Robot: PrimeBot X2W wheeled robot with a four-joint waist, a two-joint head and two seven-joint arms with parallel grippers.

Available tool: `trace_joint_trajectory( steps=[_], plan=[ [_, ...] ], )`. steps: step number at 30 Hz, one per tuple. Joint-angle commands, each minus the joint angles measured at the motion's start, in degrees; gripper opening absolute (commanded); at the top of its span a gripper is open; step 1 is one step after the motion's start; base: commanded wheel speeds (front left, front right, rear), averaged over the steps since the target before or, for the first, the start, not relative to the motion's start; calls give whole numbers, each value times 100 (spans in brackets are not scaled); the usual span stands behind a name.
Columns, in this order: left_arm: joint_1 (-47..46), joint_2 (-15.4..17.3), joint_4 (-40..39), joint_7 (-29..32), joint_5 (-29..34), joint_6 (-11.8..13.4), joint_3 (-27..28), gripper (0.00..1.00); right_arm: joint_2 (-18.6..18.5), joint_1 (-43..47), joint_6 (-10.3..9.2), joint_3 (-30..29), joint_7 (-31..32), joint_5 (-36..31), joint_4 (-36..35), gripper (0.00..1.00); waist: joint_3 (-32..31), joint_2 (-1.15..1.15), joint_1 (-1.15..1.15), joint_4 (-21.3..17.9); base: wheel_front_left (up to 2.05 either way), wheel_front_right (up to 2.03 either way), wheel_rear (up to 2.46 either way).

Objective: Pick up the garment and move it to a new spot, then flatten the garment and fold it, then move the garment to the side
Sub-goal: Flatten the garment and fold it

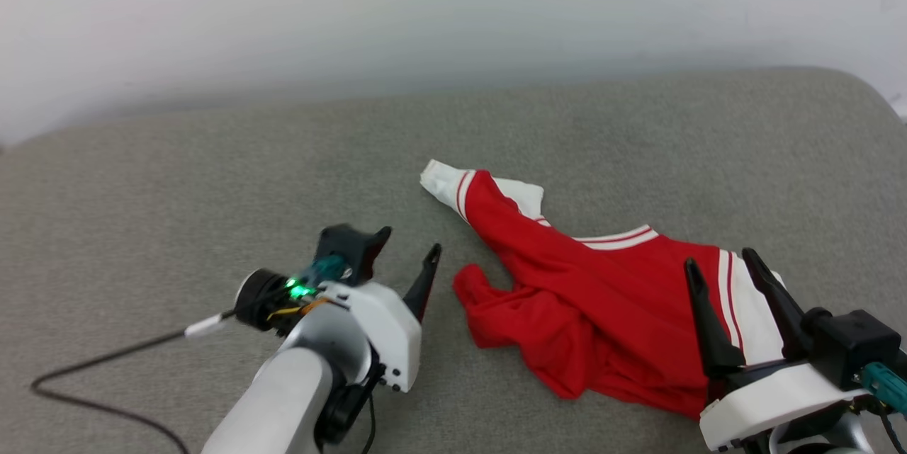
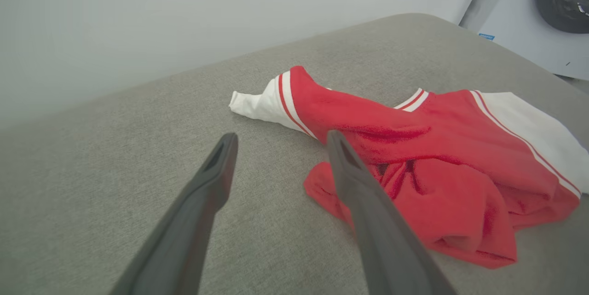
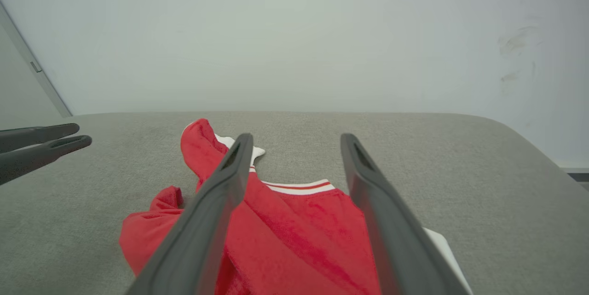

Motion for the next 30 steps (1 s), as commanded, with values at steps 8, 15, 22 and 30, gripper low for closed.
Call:
trace_joint_trajectory(
  steps=[8,15,22,30],
  plan=[
    [-966,-60,792,1557,-255,-613,-581,100,9,-320,-2,106,-162,107,104,100,739,0,0,-569,0,0,0],
    [-1333,126,1343,3127,-662,-798,-1218,100,8,-470,-2,-50,-384,231,350,100,1041,0,0,-818,0,0,0],
    [-1249,309,1473,3823,-1032,-838,-1879,0,9,-549,-2,-81,-454,273,489,100,1043,0,0,-913,0,0,0],
    [-1443,563,952,2507,-777,-519,-1413,0,8,-411,-2,-221,-315,171,478,100,623,0,0,-435,0,0,0]
  ],
)
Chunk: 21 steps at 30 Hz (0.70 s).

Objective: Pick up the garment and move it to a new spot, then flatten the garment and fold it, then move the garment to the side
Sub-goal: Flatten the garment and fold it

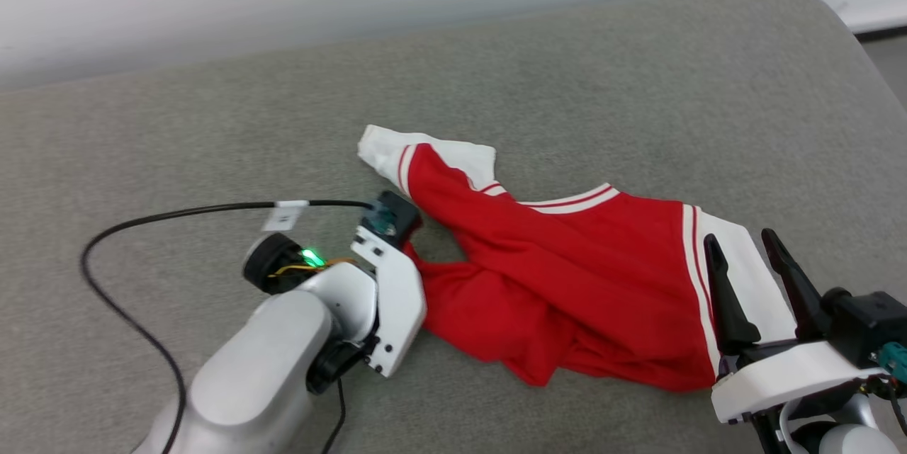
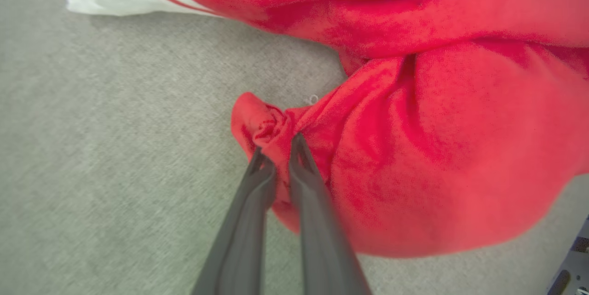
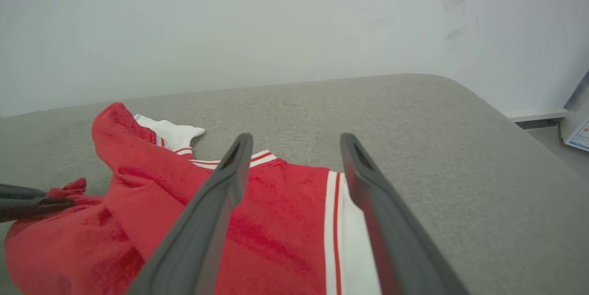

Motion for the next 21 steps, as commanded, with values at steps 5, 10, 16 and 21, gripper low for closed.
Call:
trace_joint_trajectory(
  steps=[5,10,16,21],
  plan=[
    [542,381,-688,-542,5,429,356,0,7,154,-2,-68,186,-91,-153,100,-529,0,0,704,0,0,0],
    [1529,741,-1460,-677,-176,981,628,0,4,316,-2,-79,338,-182,-279,100,-824,0,0,1149,0,0,0],
    [2887,971,-2045,-762,-589,1656,943,0,6,501,-2,-36,459,-192,-397,100,-1021,0,0,1403,0,0,0],
    [4090,923,-2212,-901,-1064,2176,1219,0,6,666,-2,-36,540,-185,-459,100,-1183,0,0,1537,0,0,0]
  ],
)
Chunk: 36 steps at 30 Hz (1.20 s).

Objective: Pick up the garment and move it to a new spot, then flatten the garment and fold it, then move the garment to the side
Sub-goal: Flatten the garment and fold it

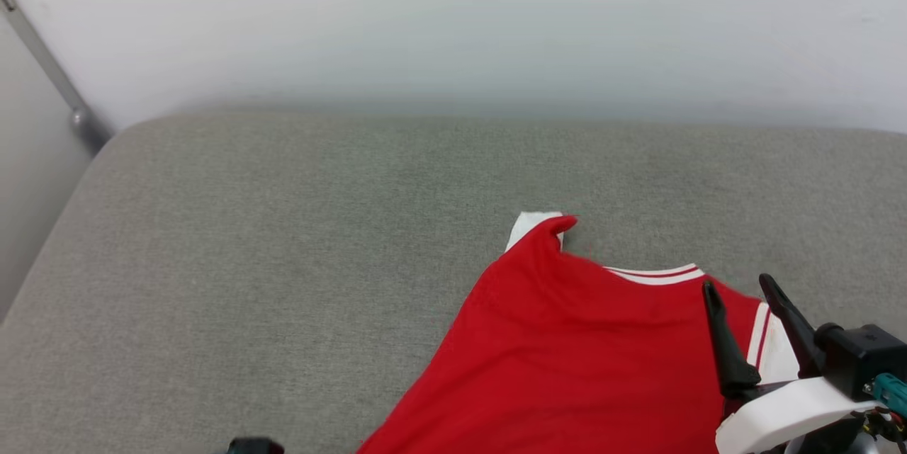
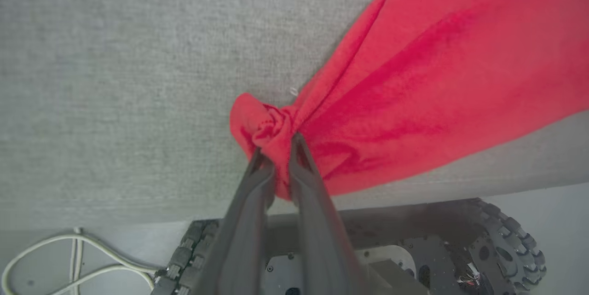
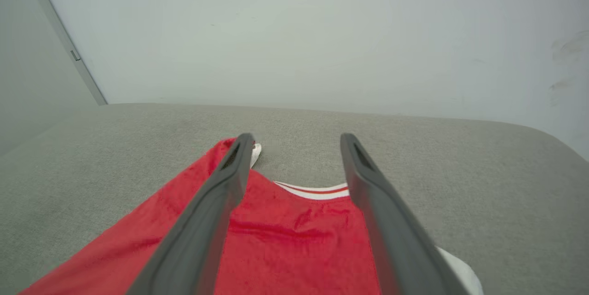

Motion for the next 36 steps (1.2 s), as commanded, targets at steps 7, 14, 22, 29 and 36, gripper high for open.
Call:
trace_joint_trajectory(
  steps=[7,14,22,29,36],
  plan=[
    [352,-223,-70,-509,-119,142,195,100,5,135,-2,11,92,-28,-99,100,-148,0,0,93,0,0,0],
    [-371,-297,-127,-1434,454,-19,279,100,5,146,-2,11,135,-39,-182,100,-208,0,0,64,0,0,0],
    [-2117,-660,458,-2086,940,-567,128,100,5,-79,-2,33,210,-85,-269,100,154,0,0,-202,0,0,0],
    [-3218,-846,1233,-1587,761,-1283,-160,100,6,-334,-2,122,170,-80,-231,100,671,0,0,-621,0,0,0],
    [-3805,-855,2210,-362,539,-1945,-671,100,6,-506,-2,161,19,27,-55,100,1012,0,0,-929,0,0,0]
  ],
)
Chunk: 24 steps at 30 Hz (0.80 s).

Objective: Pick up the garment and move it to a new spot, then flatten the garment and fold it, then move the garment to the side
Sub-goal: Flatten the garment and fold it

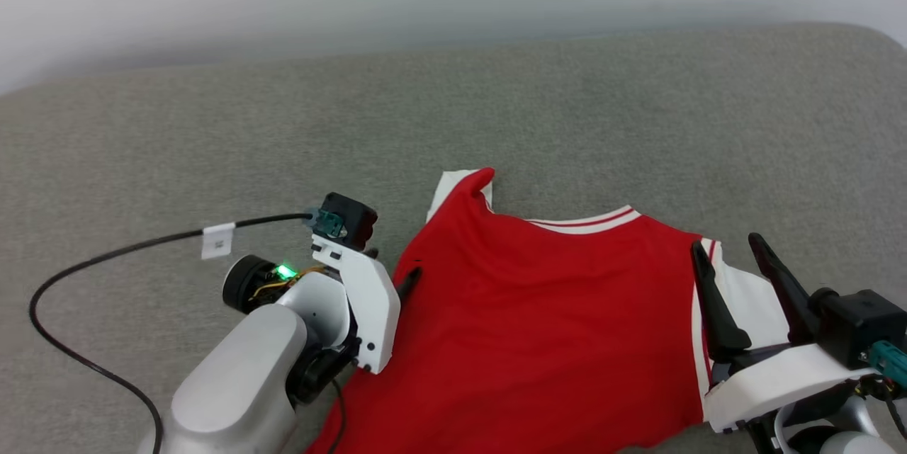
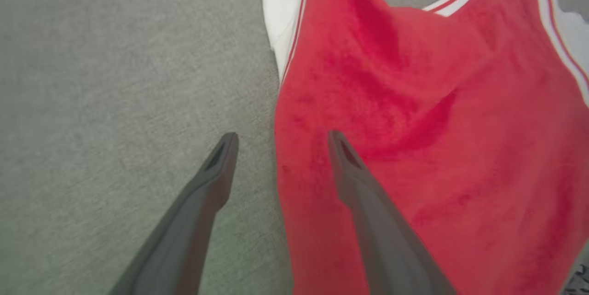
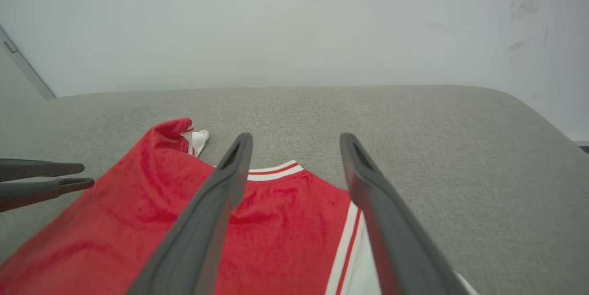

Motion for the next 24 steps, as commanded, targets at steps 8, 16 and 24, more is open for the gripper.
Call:
trace_joint_trajectory(
  steps=[8,16,24],
  plan=[
    [-15,8,940,1345,-239,-207,-460,100,5,-166,-2,32,-210,157,241,100,260,0,0,-306,0,0,0],
    [-133,15,968,995,-81,-28,-435,0,6,-192,-2,28,-253,220,406,100,119,0,0,-359,0,0,0],
    [196,250,361,319,34,358,-215,0,6,56,-2,-125,-162,238,362,100,-284,0,0,-224,0,0,0]
  ],
)
